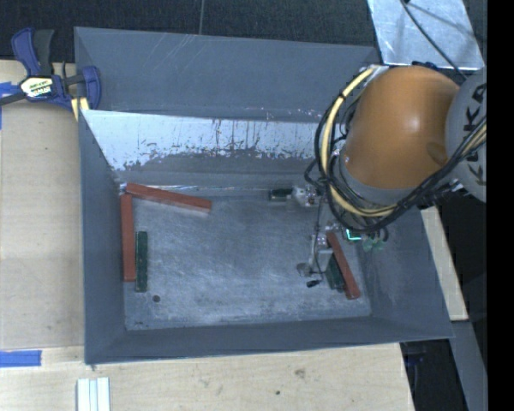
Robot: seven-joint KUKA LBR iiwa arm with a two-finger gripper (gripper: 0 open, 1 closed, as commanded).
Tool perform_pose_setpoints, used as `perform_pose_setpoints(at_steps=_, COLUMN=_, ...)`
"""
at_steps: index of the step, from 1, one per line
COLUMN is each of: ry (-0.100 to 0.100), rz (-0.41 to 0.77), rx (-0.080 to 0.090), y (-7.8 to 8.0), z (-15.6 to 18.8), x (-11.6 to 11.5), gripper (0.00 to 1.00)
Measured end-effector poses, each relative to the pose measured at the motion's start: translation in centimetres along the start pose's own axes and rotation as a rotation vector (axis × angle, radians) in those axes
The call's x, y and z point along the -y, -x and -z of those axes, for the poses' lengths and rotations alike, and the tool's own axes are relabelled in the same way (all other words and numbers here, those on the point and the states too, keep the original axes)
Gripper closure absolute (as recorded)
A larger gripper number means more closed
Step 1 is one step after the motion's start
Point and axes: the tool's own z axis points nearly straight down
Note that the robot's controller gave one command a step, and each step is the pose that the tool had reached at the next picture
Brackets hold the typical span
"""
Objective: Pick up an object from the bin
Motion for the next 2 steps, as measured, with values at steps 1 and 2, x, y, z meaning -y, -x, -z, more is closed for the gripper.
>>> perform_pose_setpoints(at_steps=1, ry=-0.001, rz=0.165, rx=-0.001, y=-2.8, z=-12.5, x=10.4, gripper=0.0)
perform_pose_setpoints(at_steps=2, ry=0.0, rz=0.681, rx=0.001, y=1.1, z=-12.0, x=16.2, gripper=0.0)
